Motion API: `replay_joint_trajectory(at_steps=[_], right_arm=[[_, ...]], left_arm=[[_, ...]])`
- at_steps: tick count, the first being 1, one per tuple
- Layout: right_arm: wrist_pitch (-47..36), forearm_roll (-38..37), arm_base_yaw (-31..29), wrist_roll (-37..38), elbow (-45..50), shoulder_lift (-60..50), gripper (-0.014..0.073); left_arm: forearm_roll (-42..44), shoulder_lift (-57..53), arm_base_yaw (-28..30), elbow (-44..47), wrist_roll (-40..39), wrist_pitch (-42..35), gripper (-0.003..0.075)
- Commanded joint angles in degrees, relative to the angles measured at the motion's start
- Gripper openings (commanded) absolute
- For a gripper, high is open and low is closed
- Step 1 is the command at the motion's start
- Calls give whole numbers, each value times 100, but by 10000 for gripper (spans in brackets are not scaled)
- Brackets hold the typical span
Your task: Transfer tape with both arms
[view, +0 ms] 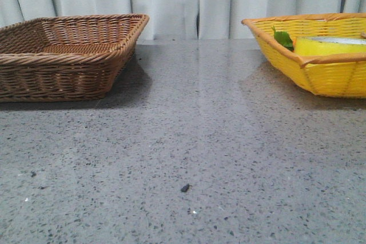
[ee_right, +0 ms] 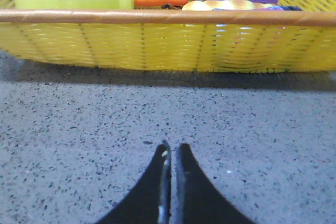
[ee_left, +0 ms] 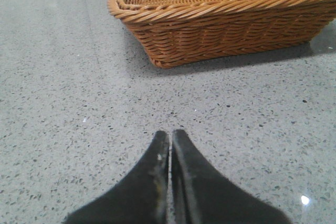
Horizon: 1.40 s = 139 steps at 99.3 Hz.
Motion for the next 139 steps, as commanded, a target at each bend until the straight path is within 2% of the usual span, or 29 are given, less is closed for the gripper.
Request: replay_joint_trajectory(at_steps=[1,115,129,139], right_arm=[[-118,-39,-40,-47,113,-98,-66],[-392,-139,-40,-47,113,-98,-66],[-832,-812,-40,-47,113,-98,-66],[-1379,-856,-40,-47,113,-98,-66]], left_arm=[[0,-166,6,58,-70,-387,-21],[0,-166,6,58,-70,-387,-21],[0,-166,6,58,-70,-442,-21],[-91,-166,6,58,-70,-762,-21]])
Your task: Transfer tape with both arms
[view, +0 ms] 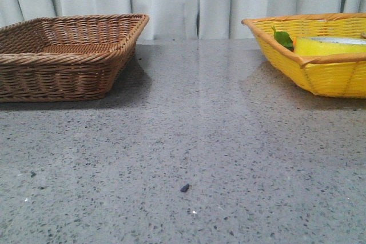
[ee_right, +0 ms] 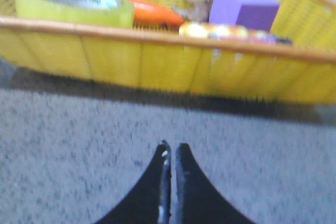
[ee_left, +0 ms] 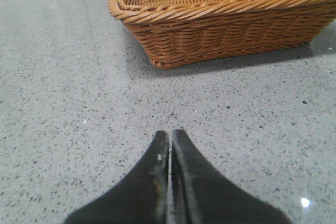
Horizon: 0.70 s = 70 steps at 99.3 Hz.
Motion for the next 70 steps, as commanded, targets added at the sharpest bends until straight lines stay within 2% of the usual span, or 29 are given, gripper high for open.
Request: replay_joint_trajectory(at_steps=[1,12,23,31,39,65,70], right_arm=[[-988,-236,-40,-47,113,-98,-66],[-1785,-45,-40,-37,113,-98,-66],[-2470,597,-40,-37,113,-98,-66],[-2405,767,-40,-37,113,-98,-66],[-2242,1446,-40,92,113,-98,-66],[-2279,3722,-40,155,42,-98,-66],[-2241,3917,-40,155,-43,-98,-66]], left_arm=[[-151,-166,6,58,-70,-735,-21],[-891,-166,6,58,-70,-1292,-21],[-1542,-166,6,58,-70,-1669,-21],[-2074,-166,6,58,-70,-1887,-21],[-2463,-166,6,58,-70,-1964,-21],[-2858,-166,6,22,-70,-2223,-21],[-2829,-166,6,-50,-70,-2106,-21]])
